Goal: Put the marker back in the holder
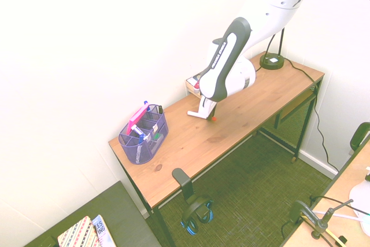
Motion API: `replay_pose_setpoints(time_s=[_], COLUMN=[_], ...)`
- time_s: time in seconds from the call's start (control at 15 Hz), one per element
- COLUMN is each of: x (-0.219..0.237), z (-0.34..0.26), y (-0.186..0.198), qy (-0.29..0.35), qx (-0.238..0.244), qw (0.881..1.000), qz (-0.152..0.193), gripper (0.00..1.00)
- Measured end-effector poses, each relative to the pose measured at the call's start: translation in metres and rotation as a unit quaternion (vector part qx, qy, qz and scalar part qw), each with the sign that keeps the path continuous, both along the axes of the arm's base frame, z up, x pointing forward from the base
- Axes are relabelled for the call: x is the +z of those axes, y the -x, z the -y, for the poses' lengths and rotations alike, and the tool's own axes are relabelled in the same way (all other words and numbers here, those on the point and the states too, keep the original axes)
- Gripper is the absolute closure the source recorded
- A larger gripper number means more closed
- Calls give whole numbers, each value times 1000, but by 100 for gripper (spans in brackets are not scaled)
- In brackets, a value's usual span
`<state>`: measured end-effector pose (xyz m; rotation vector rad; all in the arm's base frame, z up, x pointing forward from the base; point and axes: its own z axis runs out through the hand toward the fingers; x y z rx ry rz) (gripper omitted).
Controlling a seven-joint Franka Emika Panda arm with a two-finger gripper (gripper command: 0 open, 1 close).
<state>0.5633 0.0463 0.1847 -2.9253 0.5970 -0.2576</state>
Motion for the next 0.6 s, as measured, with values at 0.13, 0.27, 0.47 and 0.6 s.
replay_pose_setpoints(time_s=[0.13, 0.27, 0.47, 0.6], x=[43, 95, 161, 178], z=[-18, -36, -68, -101], y=[-3, 2, 20, 33], qy=[-24, -42, -82, -105], qx=[2, 12, 10, -6], qw=[1000, 999, 996, 993], qz=[-7, -17, -40, -61], gripper=[100, 100, 100, 100])
